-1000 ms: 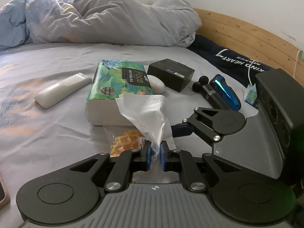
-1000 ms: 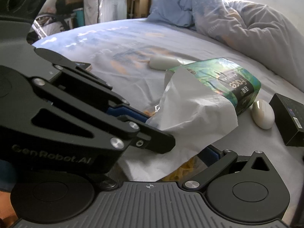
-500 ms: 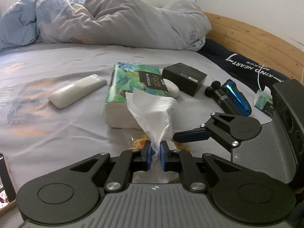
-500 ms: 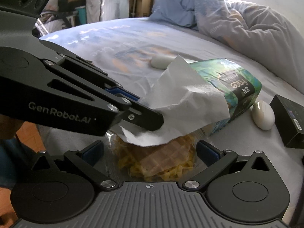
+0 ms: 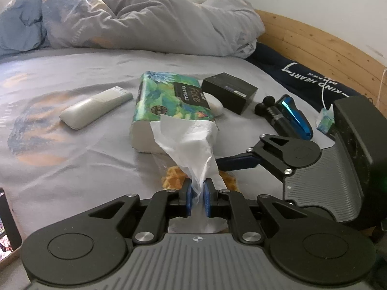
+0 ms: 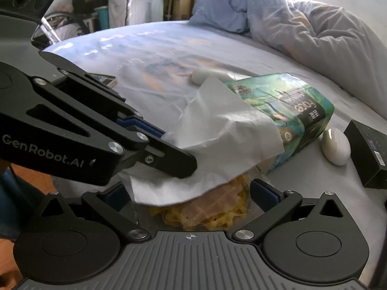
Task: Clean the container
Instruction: 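Rub the tissue again over the wrapper while the right gripper holds the waffle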
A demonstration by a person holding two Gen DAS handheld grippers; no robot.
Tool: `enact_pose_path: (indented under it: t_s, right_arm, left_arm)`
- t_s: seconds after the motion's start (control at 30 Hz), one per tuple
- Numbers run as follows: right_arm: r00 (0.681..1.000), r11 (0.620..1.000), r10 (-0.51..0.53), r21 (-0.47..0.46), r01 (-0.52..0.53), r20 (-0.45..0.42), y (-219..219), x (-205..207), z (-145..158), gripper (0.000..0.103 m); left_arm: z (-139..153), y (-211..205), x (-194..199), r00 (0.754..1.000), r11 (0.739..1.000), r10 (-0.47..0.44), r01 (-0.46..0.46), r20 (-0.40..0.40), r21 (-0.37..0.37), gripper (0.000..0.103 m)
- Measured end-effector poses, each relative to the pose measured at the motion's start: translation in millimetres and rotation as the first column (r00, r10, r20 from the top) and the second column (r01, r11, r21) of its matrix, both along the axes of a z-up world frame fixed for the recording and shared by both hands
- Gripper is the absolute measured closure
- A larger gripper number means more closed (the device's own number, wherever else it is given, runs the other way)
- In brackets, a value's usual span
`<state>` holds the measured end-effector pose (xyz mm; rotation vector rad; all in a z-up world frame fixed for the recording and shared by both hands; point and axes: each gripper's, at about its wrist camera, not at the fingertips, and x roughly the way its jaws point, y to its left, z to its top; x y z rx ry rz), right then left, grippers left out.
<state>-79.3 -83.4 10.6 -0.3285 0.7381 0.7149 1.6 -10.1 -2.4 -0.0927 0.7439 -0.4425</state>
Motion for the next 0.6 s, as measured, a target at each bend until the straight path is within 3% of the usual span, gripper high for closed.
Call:
enact_pose_path:
  t_s: [0.27, 0.6]
  right_arm:
    - [1.000, 1.000, 0.004, -0.001, -0.004, 0.000, -1.3, 0.4, 0.9, 0.000]
    - [1.000, 1.000, 0.009, -0.002, -0.009, 0.000, -3.0, 0.9, 2.0, 0.000]
  left_arm:
    - [-1.0, -7.3, 3.1, 1.000, 1.000, -0.007, 0.007, -0.014, -0.020, 0.082]
    - [-1.5, -2.6, 9.4, 0.998, 0.998, 0.061, -0.061, -0.001, -0.017, 0.082]
